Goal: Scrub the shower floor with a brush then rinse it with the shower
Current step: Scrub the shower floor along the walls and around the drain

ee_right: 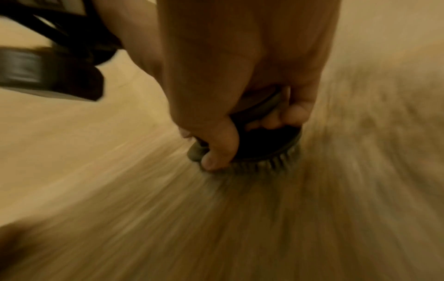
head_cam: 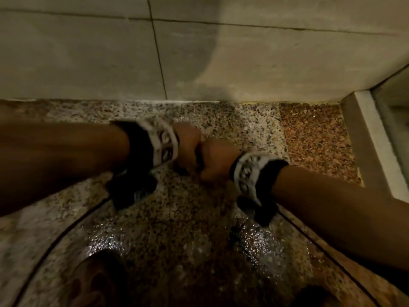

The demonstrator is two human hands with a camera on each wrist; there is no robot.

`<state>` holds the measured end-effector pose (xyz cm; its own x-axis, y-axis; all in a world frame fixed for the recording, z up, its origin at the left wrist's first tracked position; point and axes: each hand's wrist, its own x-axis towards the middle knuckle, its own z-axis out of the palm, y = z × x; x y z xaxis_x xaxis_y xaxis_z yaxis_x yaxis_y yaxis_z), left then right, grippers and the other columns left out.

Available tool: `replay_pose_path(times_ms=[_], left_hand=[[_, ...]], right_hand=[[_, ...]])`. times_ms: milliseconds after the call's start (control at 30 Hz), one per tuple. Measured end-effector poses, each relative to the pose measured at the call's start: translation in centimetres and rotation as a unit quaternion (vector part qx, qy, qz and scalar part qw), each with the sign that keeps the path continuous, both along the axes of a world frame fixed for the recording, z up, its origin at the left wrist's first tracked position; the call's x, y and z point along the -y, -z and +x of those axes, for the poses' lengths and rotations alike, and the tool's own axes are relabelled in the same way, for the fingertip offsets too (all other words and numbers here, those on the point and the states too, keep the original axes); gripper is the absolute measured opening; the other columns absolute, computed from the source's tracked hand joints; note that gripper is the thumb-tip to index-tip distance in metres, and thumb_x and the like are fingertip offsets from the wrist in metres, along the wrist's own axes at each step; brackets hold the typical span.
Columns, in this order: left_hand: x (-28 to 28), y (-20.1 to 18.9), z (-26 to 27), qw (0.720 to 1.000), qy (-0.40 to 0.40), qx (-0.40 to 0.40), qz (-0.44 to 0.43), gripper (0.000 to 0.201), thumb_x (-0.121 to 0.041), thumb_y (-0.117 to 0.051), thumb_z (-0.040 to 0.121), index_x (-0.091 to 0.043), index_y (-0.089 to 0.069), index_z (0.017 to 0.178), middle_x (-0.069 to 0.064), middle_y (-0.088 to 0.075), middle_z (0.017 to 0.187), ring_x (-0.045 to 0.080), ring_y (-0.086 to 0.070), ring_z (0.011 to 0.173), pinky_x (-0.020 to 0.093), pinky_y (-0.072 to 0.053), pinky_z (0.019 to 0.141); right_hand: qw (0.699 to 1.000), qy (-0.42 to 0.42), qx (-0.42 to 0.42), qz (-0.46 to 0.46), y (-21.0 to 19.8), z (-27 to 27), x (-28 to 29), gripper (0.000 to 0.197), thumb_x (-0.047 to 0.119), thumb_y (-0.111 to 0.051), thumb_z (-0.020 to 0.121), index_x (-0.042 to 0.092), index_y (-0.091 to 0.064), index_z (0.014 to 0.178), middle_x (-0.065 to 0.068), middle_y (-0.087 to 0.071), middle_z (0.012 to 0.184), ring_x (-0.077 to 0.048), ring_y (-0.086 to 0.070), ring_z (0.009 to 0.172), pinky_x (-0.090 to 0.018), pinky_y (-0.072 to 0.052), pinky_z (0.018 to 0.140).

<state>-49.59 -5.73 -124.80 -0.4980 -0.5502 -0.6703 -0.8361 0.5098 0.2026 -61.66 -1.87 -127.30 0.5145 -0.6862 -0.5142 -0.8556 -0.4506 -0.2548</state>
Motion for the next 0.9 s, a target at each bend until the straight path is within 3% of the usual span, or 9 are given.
replay_pose_path(times_ms=[100,300,367,467,533,600,667,833,900], left_hand=[[3.0,-0.7,0.8,0.998,-0.021,-0.018,-0.051,0.035,-0.040,-0.083,0.066,-0.015,-0.072,0.088,-0.009,-0.050,0.058,0.007,-0.046,0.054,0.024,-0.041,0.064],[-2.7,0.6,3.2,0.996,0.040,0.011,0.075,0.046,-0.058,-0.077,0.064,-0.021,-0.073,0.091,-0.007,-0.062,0.071,0.013,-0.057,0.066,0.026,-0.047,0.066],[0.5,0.1,3.0,1.000,0.005,-0.024,0.004,0.048,-0.058,-0.077,0.064,-0.019,-0.073,0.091,-0.004,-0.064,0.072,0.015,-0.058,0.066,0.027,-0.046,0.068],[3.8,-0.4,2.5,0.998,-0.013,-0.011,-0.056,0.040,-0.055,-0.081,0.061,-0.018,-0.066,0.067,-0.008,-0.057,0.053,0.012,-0.051,0.053,0.026,-0.044,0.063],[1.7,0.2,2.5,0.999,-0.015,-0.008,0.033,0.035,-0.047,-0.085,0.060,-0.023,-0.061,0.054,-0.012,-0.053,0.041,0.004,-0.052,0.047,0.022,-0.045,0.058],[-2.1,1.3,2.7,0.993,0.002,-0.008,0.119,0.032,-0.044,-0.085,0.063,-0.025,-0.060,0.056,-0.014,-0.054,0.043,-0.002,-0.051,0.045,0.011,-0.040,0.050],[-4.2,1.9,2.5,0.989,0.023,-0.021,0.144,0.032,-0.047,-0.083,0.063,-0.028,-0.058,0.058,-0.016,-0.052,0.049,-0.004,-0.047,0.045,0.013,-0.036,0.049],[1.5,-0.2,1.0,0.999,0.011,-0.024,-0.026,0.036,-0.048,-0.084,0.059,-0.021,-0.061,0.061,-0.009,-0.052,0.054,0.010,-0.049,0.052,0.024,-0.042,0.060],[1.6,-0.1,0.5,0.999,0.008,-0.029,-0.021,0.035,-0.046,-0.085,0.059,-0.019,-0.064,0.066,-0.008,-0.052,0.054,0.005,-0.047,0.048,0.026,-0.043,0.059]], right_hand=[[0.998,0.040,0.035,-0.040,0.0,1.3,3.2,0.030,0.047,-0.060,0.086,0.022,-0.064,0.101,-0.006,-0.062,0.088,-0.024,-0.061,0.081,-0.028,-0.041,0.067],[0.997,-0.069,-0.007,-0.023,0.3,1.3,-3.1,0.036,0.052,-0.061,0.083,0.020,-0.066,0.101,-0.005,-0.068,0.095,-0.027,-0.066,0.089,-0.025,-0.037,0.065],[0.999,0.004,-0.016,-0.046,0.0,2.0,0.4,0.036,0.050,-0.060,0.082,0.021,-0.063,0.103,-0.006,-0.065,0.091,-0.029,-0.066,0.091,-0.027,-0.040,0.067],[0.997,0.033,0.000,-0.073,-0.1,2.3,3.8,0.040,0.051,-0.061,0.082,0.019,-0.064,0.106,-0.005,-0.060,0.087,-0.031,-0.064,0.091,-0.029,-0.041,0.068],[0.999,-0.019,0.005,-0.034,-0.2,2.1,1.4,0.039,0.051,-0.064,0.081,0.019,-0.067,0.104,-0.004,-0.061,0.088,-0.027,-0.064,0.091,-0.025,-0.038,0.069],[0.997,-0.078,-0.007,0.007,0.2,1.3,-2.9,0.039,0.048,-0.066,0.081,0.017,-0.069,0.103,-0.006,-0.067,0.097,-0.026,-0.064,0.092,-0.024,-0.035,0.068],[0.996,-0.091,-0.018,0.012,0.0,0.7,-4.6,0.040,0.051,-0.065,0.080,0.016,-0.070,0.100,-0.006,-0.069,0.097,-0.027,-0.065,0.089,-0.025,-0.035,0.065],[0.998,0.018,-0.010,-0.056,-0.4,0.8,1.4,0.045,0.059,-0.063,0.075,0.021,-0.068,0.099,-0.006,-0.067,0.089,-0.027,-0.063,0.080,-0.027,-0.039,0.064],[0.999,0.024,-0.020,-0.039,-0.4,0.5,1.5,0.043,0.059,-0.066,0.074,0.021,-0.068,0.096,-0.003,-0.064,0.083,-0.024,-0.060,0.073,-0.028,-0.043,0.063]])
